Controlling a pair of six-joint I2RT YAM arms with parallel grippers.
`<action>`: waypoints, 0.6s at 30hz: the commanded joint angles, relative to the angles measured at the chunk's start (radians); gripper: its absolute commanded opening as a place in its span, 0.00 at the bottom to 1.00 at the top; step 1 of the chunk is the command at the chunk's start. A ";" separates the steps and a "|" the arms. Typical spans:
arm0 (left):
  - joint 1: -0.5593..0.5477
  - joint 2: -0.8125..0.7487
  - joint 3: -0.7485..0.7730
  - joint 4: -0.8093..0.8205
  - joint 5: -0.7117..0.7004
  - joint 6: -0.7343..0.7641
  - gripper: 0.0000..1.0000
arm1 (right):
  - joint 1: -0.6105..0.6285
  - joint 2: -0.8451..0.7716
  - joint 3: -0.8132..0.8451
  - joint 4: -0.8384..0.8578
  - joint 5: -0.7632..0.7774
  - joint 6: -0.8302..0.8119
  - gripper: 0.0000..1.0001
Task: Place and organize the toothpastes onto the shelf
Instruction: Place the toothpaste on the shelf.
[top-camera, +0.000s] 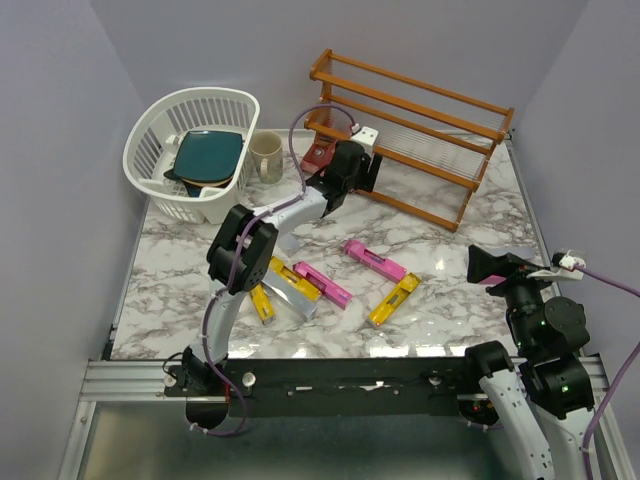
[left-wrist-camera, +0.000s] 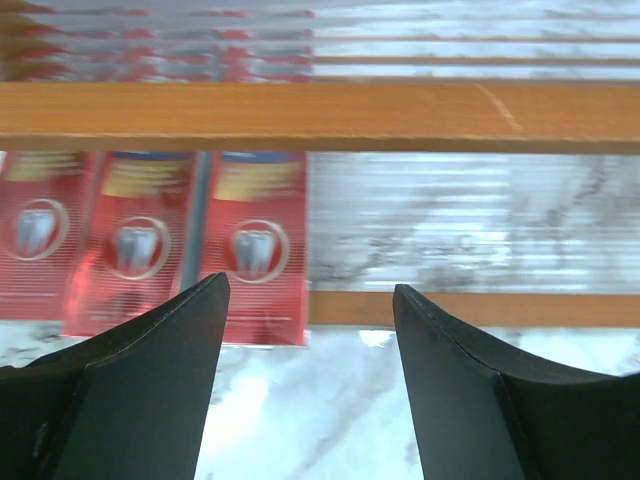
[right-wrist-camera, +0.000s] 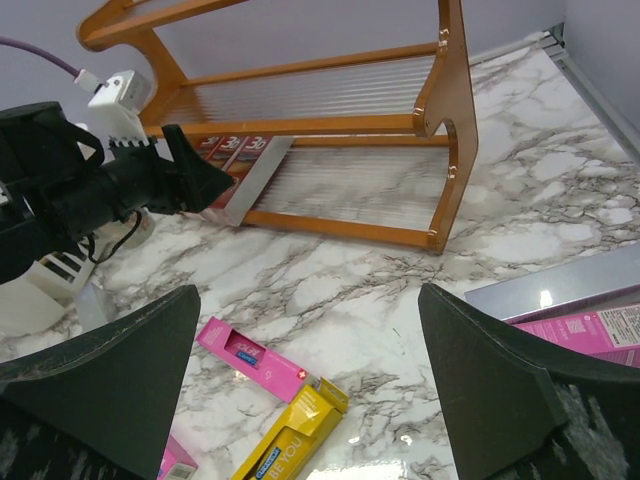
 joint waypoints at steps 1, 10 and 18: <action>-0.050 -0.018 -0.024 0.008 0.093 -0.055 0.78 | 0.006 0.006 -0.011 0.017 -0.017 -0.012 0.99; -0.057 0.074 0.037 -0.007 0.097 -0.089 0.80 | 0.005 0.003 -0.013 0.012 -0.015 -0.012 0.98; -0.048 0.153 0.140 -0.062 0.028 -0.100 0.83 | 0.006 0.003 -0.011 0.008 -0.010 -0.013 0.98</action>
